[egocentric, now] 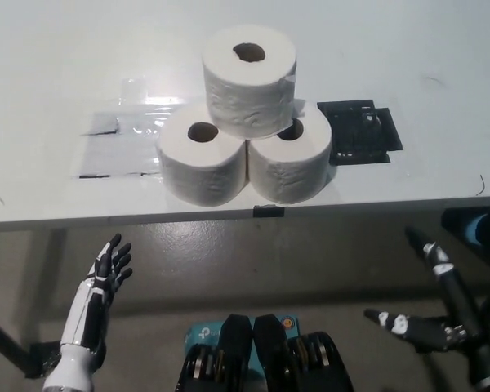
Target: A few rolls of toilet paper are kept infront of the robot and the robot uses its right hand to lift one of the rolls and and places it on top of the other rolls to stack it.
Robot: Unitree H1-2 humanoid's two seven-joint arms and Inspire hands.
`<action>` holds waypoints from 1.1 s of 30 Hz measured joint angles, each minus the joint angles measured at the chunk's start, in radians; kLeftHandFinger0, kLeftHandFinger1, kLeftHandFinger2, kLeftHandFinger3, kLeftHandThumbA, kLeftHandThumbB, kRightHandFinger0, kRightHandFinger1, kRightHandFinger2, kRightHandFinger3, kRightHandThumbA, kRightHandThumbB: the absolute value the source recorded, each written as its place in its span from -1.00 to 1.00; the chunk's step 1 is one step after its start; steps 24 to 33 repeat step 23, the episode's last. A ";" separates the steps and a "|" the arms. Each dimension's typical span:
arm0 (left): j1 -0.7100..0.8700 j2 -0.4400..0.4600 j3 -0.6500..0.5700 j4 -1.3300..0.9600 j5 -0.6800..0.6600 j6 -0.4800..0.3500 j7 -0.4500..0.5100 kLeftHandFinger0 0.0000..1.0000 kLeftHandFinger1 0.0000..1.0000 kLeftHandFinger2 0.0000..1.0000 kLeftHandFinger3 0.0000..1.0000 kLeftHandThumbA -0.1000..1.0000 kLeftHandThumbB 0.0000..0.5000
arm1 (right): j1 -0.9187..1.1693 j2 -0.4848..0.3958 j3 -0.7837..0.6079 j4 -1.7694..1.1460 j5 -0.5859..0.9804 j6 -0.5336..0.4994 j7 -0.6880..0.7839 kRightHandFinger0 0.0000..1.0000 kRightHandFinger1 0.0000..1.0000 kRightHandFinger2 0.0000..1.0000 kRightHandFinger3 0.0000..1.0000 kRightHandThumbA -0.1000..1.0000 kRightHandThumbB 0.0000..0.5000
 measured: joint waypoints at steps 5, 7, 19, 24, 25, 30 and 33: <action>0.000 0.001 0.005 -0.003 0.000 0.000 0.000 1.00 1.00 1.00 1.00 1.00 -0.10 | 0.004 0.007 0.000 0.138 0.005 -0.074 -0.056 1.00 1.00 1.00 1.00 1.00 0.13; 0.001 0.001 0.006 -0.006 -0.001 0.000 0.000 1.00 1.00 1.00 1.00 1.00 -0.25 | 0.007 0.006 0.003 0.180 0.006 -0.106 -0.083 1.00 1.00 1.00 1.00 1.00 0.25; 0.018 0.001 0.007 -0.033 -0.016 -0.001 0.000 1.00 1.00 1.00 1.00 1.00 -0.16 | 0.043 -0.033 0.055 0.268 0.035 -0.242 -0.183 1.00 1.00 1.00 1.00 1.00 0.17; 0.028 0.001 0.006 -0.034 -0.022 -0.001 0.000 1.00 1.00 1.00 1.00 1.00 -0.21 | 0.043 -0.050 0.079 0.268 0.041 -0.254 -0.203 1.00 1.00 1.00 1.00 1.00 0.14; 0.028 0.001 0.006 -0.034 -0.022 -0.001 0.000 1.00 1.00 1.00 1.00 1.00 -0.21 | 0.043 -0.050 0.079 0.268 0.041 -0.254 -0.203 1.00 1.00 1.00 1.00 1.00 0.14; 0.028 0.001 0.006 -0.034 -0.022 -0.001 0.000 1.00 1.00 1.00 1.00 1.00 -0.21 | 0.043 -0.050 0.079 0.268 0.041 -0.254 -0.203 1.00 1.00 1.00 1.00 1.00 0.14; 0.028 0.001 0.006 -0.034 -0.022 -0.001 0.000 1.00 1.00 1.00 1.00 1.00 -0.21 | 0.043 -0.050 0.079 0.268 0.041 -0.254 -0.203 1.00 1.00 1.00 1.00 1.00 0.14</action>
